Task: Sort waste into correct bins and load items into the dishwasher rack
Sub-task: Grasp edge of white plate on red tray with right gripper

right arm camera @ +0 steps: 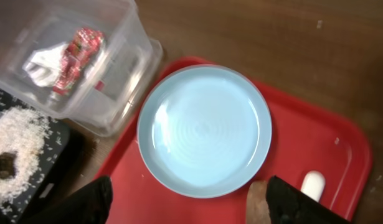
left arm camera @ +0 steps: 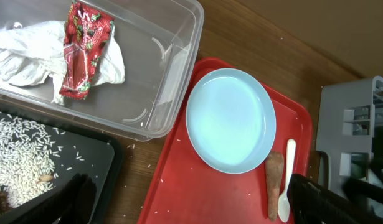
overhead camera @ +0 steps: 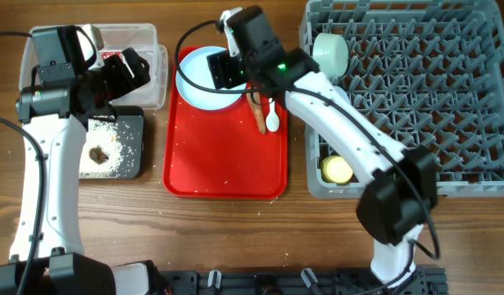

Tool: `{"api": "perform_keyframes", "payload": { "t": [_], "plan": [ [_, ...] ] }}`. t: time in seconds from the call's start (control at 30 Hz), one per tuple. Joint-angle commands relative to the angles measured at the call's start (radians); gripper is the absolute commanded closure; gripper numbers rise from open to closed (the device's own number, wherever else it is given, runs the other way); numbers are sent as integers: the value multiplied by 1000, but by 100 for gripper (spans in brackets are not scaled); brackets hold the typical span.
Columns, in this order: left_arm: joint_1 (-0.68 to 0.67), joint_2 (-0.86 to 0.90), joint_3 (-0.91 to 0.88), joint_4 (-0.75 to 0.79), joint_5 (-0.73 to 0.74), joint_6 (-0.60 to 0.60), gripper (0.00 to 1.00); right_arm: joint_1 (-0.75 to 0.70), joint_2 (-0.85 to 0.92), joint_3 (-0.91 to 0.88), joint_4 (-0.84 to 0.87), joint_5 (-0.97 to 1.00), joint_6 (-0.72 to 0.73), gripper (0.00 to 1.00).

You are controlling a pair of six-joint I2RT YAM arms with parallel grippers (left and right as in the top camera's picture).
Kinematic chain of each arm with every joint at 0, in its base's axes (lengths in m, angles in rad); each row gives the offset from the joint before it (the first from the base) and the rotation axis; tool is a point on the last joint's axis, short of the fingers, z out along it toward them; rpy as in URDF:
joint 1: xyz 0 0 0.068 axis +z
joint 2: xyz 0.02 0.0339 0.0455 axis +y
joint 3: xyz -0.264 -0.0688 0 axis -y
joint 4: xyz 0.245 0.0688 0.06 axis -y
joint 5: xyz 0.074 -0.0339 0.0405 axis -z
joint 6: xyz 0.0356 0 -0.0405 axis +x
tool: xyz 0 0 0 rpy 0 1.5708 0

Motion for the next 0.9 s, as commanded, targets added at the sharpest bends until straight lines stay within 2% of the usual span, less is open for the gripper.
{"api": "perform_keyframes", "payload": {
  "t": [0.0,0.07,0.13,0.17,0.3,0.5,0.6,0.67,0.87],
  "plan": [
    [2,-2,13,2,15,24,0,0,106,-15,-27,21,49,23],
    [2,-2,13,2,15,24,0,0,146,-15,-36,3,114,29],
    [2,-2,13,2,15,24,0,0,188,-15,-48,3,275,33],
    [2,-2,13,2,15,24,0,0,208,-15,-55,-8,353,39],
    [2,-2,13,2,15,24,0,1,259,-15,-70,-54,455,44],
    [2,-2,13,2,15,24,0,0,305,-15,-28,-83,496,45],
    [2,-2,13,2,15,24,0,-1,336,-15,-5,-83,514,53],
    [2,-2,13,2,15,24,0,-3,358,-15,-1,-91,527,70],
    [2,-2,13,2,15,24,0,-4,358,-14,-2,-91,525,89]
  ]
}}
